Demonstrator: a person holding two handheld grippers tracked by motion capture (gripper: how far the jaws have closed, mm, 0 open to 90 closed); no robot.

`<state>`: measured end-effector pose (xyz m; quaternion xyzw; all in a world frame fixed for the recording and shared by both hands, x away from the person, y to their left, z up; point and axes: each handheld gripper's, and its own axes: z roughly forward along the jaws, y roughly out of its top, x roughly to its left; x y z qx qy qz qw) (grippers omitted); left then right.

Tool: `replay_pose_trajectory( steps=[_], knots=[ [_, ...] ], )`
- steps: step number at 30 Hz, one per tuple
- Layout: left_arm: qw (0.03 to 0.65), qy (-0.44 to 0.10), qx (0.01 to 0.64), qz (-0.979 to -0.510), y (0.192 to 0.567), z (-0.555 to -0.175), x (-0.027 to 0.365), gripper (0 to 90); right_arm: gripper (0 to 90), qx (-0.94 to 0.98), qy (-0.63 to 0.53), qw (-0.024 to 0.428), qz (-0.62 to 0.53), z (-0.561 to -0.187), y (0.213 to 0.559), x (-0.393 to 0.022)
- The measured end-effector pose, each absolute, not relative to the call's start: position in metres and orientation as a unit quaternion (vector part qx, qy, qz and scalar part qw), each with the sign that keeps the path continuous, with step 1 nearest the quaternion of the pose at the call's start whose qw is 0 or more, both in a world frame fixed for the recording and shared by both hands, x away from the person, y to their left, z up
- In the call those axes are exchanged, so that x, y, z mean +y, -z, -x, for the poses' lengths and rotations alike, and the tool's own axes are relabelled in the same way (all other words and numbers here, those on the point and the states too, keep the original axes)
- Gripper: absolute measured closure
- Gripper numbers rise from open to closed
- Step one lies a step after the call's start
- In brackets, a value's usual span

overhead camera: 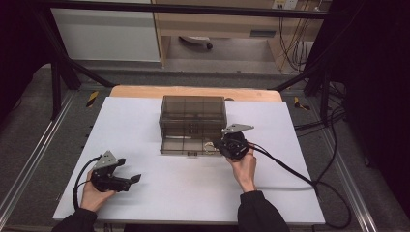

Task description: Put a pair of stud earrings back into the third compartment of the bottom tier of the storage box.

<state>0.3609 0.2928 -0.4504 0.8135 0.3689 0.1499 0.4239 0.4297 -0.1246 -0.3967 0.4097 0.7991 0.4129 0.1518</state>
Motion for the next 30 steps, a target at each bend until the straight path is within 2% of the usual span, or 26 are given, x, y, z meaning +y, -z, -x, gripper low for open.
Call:
replay_pose_trajectory(
  steps=[30],
  knots=[
    [0.423, -0.148, 0.371, -0.814, 0.451, -0.361, 0.292, 7.5, 87.2, 0.795, -0.381, 0.166, -0.441, -0.467, 0.421, -0.121]
  ],
)
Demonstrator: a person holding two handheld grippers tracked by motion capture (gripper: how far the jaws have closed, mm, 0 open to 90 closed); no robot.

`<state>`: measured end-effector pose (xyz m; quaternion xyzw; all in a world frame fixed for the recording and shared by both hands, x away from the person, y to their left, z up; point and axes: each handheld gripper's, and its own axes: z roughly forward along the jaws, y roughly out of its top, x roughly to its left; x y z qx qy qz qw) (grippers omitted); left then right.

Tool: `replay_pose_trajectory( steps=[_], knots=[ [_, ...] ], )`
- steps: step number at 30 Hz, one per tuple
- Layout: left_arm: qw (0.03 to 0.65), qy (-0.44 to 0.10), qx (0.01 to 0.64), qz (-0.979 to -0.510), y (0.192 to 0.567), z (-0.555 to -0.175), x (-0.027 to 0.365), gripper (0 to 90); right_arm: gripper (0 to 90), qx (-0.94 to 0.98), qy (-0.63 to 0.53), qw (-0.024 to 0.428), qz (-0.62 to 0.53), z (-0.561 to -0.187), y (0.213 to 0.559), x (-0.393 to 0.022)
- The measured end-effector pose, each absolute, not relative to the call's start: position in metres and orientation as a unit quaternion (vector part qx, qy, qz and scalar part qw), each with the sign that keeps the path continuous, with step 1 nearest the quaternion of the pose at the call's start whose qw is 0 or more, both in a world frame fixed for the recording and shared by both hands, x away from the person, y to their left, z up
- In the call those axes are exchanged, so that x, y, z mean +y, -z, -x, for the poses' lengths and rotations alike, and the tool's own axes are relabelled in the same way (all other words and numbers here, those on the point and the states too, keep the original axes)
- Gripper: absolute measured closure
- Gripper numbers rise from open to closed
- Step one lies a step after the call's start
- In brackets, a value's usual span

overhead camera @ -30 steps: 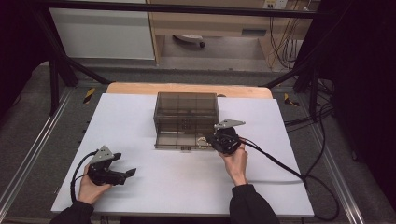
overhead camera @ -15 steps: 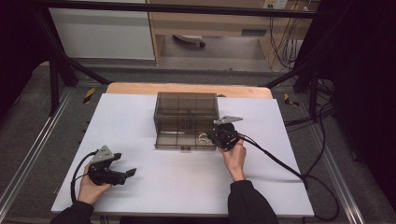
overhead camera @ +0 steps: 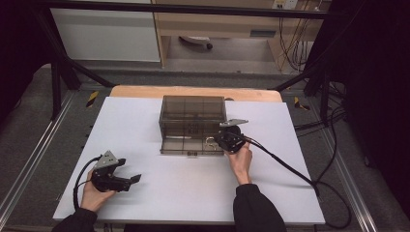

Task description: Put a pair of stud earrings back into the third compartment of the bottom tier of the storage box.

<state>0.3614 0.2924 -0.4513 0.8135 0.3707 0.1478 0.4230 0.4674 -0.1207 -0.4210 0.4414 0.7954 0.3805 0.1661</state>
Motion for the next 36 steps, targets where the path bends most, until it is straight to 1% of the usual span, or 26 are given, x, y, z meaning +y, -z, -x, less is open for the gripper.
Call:
replay_pose_trajectory(
  steps=[10, 26, 36],
  knots=[
    [0.423, -0.148, 0.370, -0.814, 0.451, -0.361, 0.292, 7.5, 87.1, 0.799, -0.368, 0.161, -0.447, -0.472, 0.434, -0.119],
    [0.422, -0.148, 0.370, -0.814, 0.452, -0.362, 0.292, 7.5, 86.1, 0.804, -0.365, 0.156, -0.442, -0.468, 0.444, -0.118],
    [0.422, -0.148, 0.371, -0.814, 0.451, -0.362, 0.292, 7.5, 78.8, 0.797, -0.388, 0.155, -0.436, -0.462, 0.432, -0.123]
  ],
)
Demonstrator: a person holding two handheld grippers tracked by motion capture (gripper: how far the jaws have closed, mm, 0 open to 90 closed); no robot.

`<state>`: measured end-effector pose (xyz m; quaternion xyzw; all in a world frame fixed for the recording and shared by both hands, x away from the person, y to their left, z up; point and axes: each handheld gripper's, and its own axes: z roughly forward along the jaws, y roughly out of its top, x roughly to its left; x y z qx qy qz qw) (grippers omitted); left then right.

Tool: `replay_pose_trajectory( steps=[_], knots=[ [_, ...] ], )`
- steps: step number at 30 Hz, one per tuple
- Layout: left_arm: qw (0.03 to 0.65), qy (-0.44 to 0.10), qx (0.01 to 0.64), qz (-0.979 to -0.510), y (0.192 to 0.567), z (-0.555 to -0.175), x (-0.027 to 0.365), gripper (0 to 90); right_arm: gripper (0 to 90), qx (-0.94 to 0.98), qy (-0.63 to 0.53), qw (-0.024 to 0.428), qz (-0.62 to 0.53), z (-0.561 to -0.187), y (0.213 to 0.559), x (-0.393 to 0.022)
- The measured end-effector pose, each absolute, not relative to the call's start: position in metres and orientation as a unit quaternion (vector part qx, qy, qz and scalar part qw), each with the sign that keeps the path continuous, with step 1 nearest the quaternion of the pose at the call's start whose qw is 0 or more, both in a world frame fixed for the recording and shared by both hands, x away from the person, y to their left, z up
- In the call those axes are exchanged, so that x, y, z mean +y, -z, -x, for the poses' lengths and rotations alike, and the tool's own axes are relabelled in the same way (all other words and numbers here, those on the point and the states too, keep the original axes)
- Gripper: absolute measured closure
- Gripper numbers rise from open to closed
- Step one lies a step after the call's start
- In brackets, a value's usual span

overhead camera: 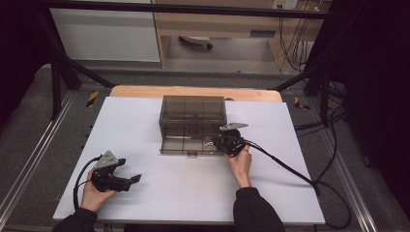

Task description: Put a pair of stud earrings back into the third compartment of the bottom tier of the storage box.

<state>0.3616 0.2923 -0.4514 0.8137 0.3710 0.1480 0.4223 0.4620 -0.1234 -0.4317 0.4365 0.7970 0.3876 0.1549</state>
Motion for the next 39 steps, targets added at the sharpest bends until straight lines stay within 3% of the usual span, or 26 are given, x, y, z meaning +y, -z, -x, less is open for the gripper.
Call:
replay_pose_trajectory(
  steps=[11, 30, 39],
  knots=[
    [0.422, -0.148, 0.371, -0.814, 0.451, -0.361, 0.292, 7.5, 58.9, 0.790, -0.422, 0.151, -0.419, -0.444, 0.404, -0.140],
    [0.422, -0.148, 0.370, -0.814, 0.451, -0.361, 0.292, 7.4, 8.8, 0.762, -0.468, 0.148, -0.421, -0.411, 0.395, -0.196],
    [0.422, -0.148, 0.370, -0.815, 0.452, -0.361, 0.291, 7.4, 2.3, 0.764, -0.482, 0.126, -0.411, -0.395, 0.412, -0.216]
  ],
)
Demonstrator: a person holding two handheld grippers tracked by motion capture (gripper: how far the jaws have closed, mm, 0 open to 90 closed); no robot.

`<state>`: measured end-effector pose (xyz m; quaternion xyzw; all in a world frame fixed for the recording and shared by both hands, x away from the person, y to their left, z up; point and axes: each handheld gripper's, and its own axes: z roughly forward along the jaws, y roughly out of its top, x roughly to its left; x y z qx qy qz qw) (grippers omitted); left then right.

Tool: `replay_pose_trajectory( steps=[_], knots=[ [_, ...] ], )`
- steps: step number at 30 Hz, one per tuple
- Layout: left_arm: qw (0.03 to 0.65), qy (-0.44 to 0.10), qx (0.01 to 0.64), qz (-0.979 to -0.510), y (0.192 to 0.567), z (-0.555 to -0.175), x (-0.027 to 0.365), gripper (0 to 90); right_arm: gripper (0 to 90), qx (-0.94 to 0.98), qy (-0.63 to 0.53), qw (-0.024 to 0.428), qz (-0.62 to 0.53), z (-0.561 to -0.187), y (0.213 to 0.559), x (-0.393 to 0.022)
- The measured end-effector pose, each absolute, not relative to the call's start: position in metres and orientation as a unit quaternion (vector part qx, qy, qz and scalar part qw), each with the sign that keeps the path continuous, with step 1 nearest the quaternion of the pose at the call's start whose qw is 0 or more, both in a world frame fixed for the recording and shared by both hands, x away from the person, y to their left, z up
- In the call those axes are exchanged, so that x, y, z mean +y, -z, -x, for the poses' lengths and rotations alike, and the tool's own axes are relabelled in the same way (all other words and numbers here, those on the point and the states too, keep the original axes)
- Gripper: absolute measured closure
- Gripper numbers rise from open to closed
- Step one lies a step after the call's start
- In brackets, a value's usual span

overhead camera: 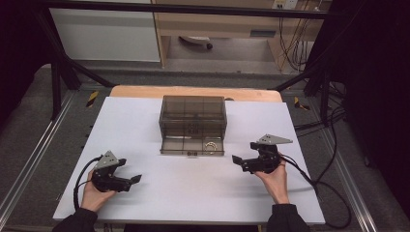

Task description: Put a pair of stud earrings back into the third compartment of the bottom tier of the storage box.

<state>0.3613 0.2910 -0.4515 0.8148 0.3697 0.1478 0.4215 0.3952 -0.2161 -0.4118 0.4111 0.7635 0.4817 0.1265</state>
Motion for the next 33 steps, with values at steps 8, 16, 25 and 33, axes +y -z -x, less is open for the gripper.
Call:
replay_pose_trajectory(
  steps=[8, 16, 25, 33],
  knots=[
    [0.421, -0.147, 0.369, -0.816, 0.452, -0.361, 0.290, 7.4, 0.7, 0.764, -0.482, 0.119, -0.411, -0.381, 0.432, -0.235],
    [0.419, -0.146, 0.368, -0.817, 0.452, -0.361, 0.290, 7.4, 0.6, 0.769, -0.484, 0.117, -0.402, -0.372, 0.443, -0.253],
    [0.421, -0.146, 0.368, -0.816, 0.452, -0.361, 0.290, 7.4, 0.5, 0.778, -0.464, 0.103, -0.410, -0.366, 0.455, -0.266],
    [0.420, -0.146, 0.367, -0.817, 0.452, -0.361, 0.290, 7.4, 0.6, 0.777, -0.462, 0.103, -0.414, -0.362, 0.459, -0.272]
  ],
)
